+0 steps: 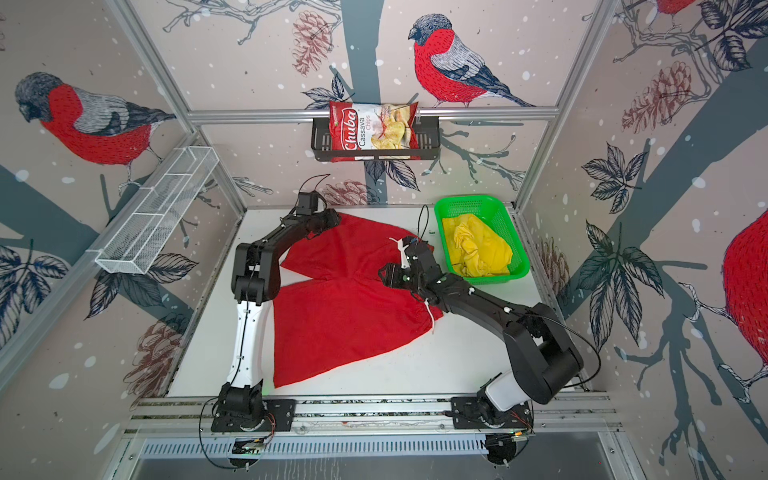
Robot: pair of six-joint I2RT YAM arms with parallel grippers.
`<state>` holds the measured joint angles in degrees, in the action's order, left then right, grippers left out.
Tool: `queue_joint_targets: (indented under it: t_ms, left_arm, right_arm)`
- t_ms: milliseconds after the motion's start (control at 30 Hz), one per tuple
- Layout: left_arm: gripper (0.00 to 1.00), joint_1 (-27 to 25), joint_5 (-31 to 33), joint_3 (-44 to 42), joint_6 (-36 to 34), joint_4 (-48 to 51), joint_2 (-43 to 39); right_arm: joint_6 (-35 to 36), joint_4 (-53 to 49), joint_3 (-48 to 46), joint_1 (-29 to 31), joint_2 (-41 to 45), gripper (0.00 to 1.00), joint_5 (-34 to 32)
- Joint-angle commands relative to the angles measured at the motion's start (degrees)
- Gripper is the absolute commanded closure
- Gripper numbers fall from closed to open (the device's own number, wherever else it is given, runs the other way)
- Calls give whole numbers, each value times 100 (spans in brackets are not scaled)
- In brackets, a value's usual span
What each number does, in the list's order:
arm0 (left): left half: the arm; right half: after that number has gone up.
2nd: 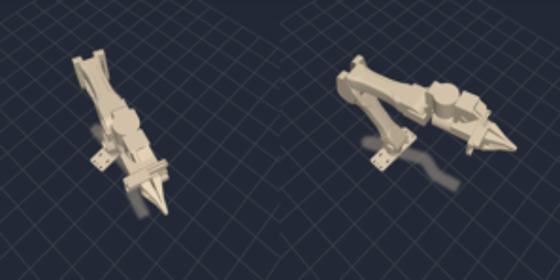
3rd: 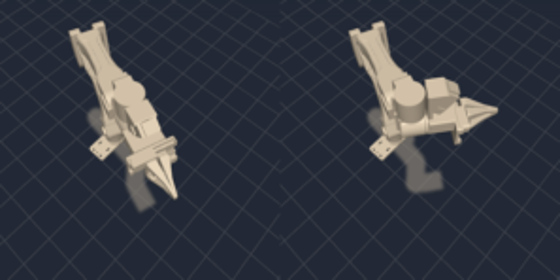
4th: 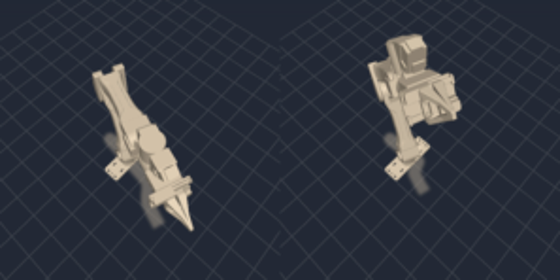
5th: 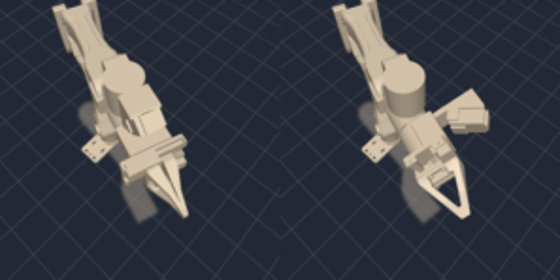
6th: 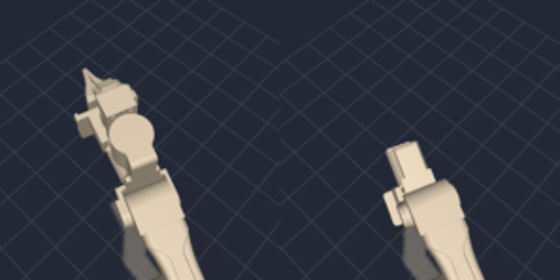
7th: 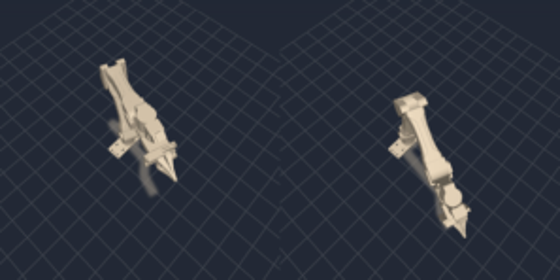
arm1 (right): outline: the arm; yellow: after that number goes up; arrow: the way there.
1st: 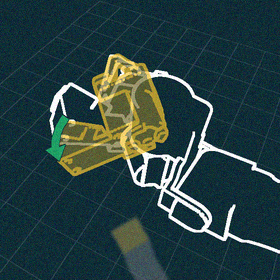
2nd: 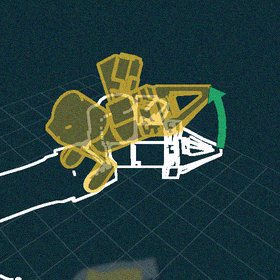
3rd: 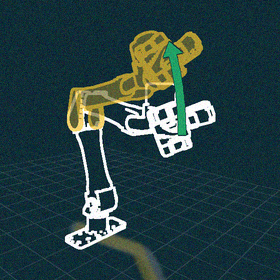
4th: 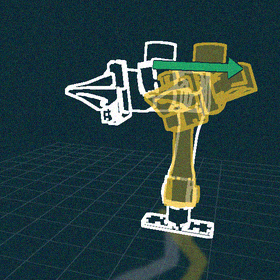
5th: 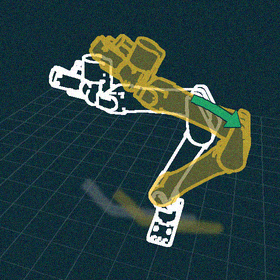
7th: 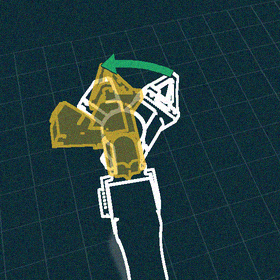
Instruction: Fold and stack the shorts
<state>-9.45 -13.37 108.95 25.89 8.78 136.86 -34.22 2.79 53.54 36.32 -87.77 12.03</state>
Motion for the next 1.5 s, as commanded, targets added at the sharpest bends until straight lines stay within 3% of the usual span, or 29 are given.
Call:
queue_joint_targets:
  t_ms: [0,200,400,567,900,1300,1467]
  left_arm:
    - [46,-6,225,-1386,-379,-589,-2020]
    - [47,-19,192,-4166,-228,-1114,-3954]
    - [49,-6,318,-5915,54,-1249,-5159]
    - [53,-4,542,-6804,263,-1300,-5657]
    - [54,66,791,-7407,343,-1239,-5714]
    - [55,172,914,-7023,499,-1614,-4264]
    - [55,189,1056,-6592,451,-1748,-3756]
  right_arm:
    - [336,-18,508,-185,-448,40,-156]
    - [765,-52,2122,-513,-1914,41,9]
    - [835,-170,3315,-756,-3159,42,203]
    - [943,-351,3906,-895,-3892,42,219]
    - [816,-531,4094,-1226,-4506,42,-96]
    - [535,-603,4094,-1499,-4692,43,-742]
    - [537,-568,4257,-1614,-4702,42,-680]
